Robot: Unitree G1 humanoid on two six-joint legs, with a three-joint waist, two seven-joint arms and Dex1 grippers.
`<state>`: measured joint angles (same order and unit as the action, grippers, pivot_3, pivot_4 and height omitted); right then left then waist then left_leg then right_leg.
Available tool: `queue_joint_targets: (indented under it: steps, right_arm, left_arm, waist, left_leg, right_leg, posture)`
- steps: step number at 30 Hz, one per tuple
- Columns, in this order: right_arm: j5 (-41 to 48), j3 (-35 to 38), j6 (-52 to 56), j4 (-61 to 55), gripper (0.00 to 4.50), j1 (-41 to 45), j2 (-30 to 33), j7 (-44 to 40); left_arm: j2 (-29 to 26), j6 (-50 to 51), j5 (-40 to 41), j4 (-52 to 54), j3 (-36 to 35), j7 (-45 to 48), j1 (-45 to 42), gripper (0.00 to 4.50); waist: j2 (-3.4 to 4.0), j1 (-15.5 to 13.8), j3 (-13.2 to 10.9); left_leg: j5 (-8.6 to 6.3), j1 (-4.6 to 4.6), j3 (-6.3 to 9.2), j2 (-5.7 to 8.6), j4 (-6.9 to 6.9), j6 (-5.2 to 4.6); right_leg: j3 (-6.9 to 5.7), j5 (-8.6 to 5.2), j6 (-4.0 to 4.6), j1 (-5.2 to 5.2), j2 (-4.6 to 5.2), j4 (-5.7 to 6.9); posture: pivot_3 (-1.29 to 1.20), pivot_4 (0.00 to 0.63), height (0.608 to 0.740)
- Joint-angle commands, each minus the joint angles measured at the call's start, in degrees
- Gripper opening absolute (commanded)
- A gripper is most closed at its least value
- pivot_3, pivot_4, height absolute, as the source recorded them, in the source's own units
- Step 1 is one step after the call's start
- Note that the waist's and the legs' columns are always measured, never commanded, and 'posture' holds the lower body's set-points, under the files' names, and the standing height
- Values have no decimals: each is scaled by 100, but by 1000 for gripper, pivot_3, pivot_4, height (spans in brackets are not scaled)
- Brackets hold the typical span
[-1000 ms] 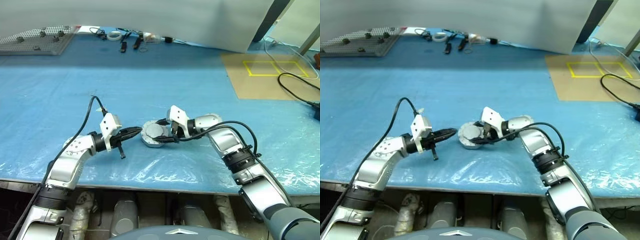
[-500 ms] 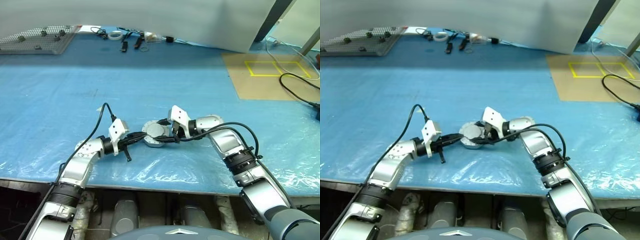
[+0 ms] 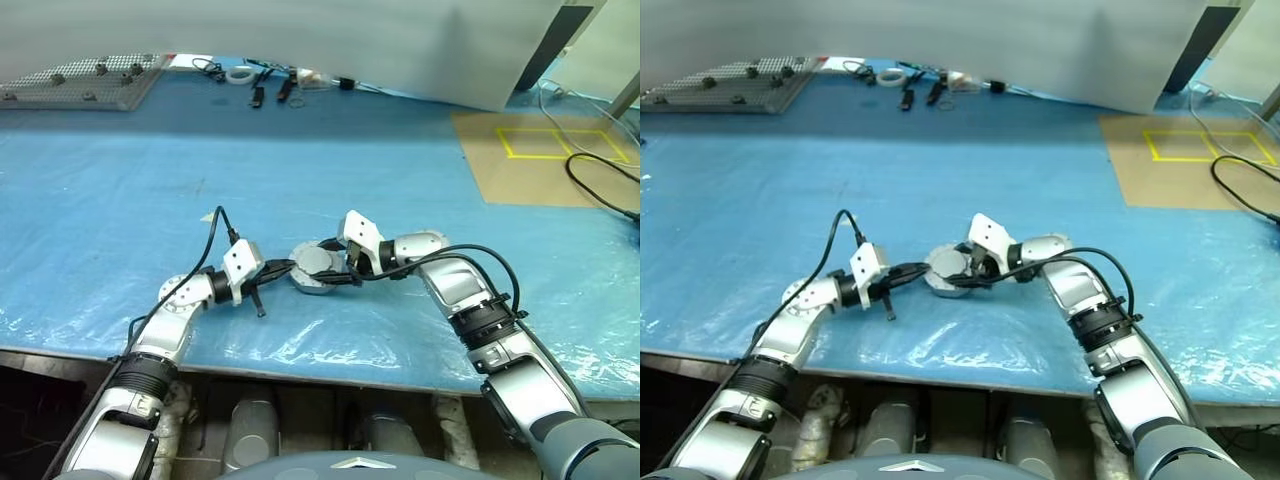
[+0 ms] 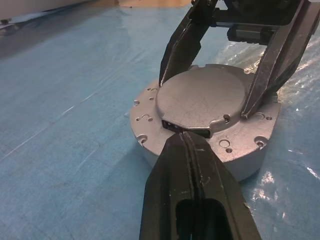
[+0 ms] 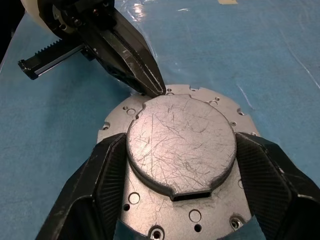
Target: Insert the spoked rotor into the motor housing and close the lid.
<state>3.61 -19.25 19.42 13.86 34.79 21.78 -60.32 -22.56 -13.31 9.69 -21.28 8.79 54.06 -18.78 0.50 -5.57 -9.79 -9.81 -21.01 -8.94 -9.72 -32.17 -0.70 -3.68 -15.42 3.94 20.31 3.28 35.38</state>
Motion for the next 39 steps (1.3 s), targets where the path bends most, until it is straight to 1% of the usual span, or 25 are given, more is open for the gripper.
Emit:
queue_joint_targets:
  steps: [1,8,10,12,14,18,21,26,29,33,36,39]
  right_arm:
    - [-16,6,203,47,4456,-132,85,24]
    - [250,222,278,-323,4456,-43,98,-20]
    - [371,364,191,-494,4456,5,124,-27]
    - [499,478,118,-673,4456,27,197,-100]
    - [652,626,141,-832,4456,59,267,-152]
    - [1041,970,587,-1067,4456,163,393,-158]
    - [1330,1190,1193,-1160,4456,169,455,-73]
    - [1902,1695,2418,-766,4456,71,462,189]
    - [2193,1935,2902,-610,4456,35,433,317]
    - [2322,2033,3023,-724,4456,-95,478,384]
    - [2355,2024,3019,-819,4456,-137,489,445]
    - [2284,1826,2830,-1082,4456,-268,556,354]
  left_arm:
    - [-29,61,-289,-431,165,18,142,0]
    - [-21,-56,-303,-536,176,35,135,0]
    - [-26,-72,-303,-561,171,43,124,0]
    - [-28,-82,-307,-580,170,53,115,0]
    - [-28,-92,-314,-596,166,65,111,0]
    - [-27,-94,-321,-625,156,89,99,0]
    - [-10,-105,-333,-652,146,107,79,0]
    - [46,-89,-339,-688,91,99,-6,0]
    - [62,48,-204,-583,-25,93,-7,0]
    - [37,808,583,33,-497,243,50,0]
    - [-71,1045,709,228,-697,158,24,0]
    - [-174,1137,673,248,-793,107,-4,0]
  waist:
    - [0,1,0]
    - [1,-2,1]
    - [1,-2,0]
    - [1,-7,1]
    - [1,-16,1]
    - [1,-14,1]
    - [2,1,1]
    - [3,-9,0]
    - [3,-10,0]
    - [3,4,0]
    - [2,11,-1]
    - [2,16,-1]
  left_leg:
    - [0,0,0,0,1,0]
    - [0,-6,-3,2,22,0]
    - [0,-10,-7,4,39,0]
    - [0,-21,-14,5,51,0]
    - [1,-51,-18,5,56,-1]
    - [12,-102,-18,6,55,-19]
    - [12,-105,-18,4,56,-21]
    - [10,-106,-18,2,57,-16]
    - [7,-107,-18,3,55,-12]
    - [8,-110,-22,0,55,-11]
    - [12,-132,-24,-2,56,-15]
    - [15,-163,-26,-2,53,-19]
  right_leg:
    - [0,0,0,0,0,-1]
    - [0,1,2,0,0,-32]
    - [0,19,33,2,0,-52]
    - [0,20,35,13,1,-60]
    - [-1,19,32,40,1,-62]
    - [-4,22,27,85,1,-58]
    - [-10,22,28,85,1,-58]
    - [-13,20,30,89,1,-60]
    - [-13,20,30,88,2,-60]
    - [-12,20,31,96,2,-58]
    - [-14,20,32,121,0,-54]
    - [-14,22,30,158,0,-45]
  posture:
    - [0,150,740]
    - [0,150,740]
    - [0,150,740]
    - [0,150,740]
    - [0,150,740]
    - [0,150,740]
    - [0,150,740]
    - [0,150,740]
    - [0,150,740]
    - [0,150,740]
    - [0,150,740]
    - [0,150,740]
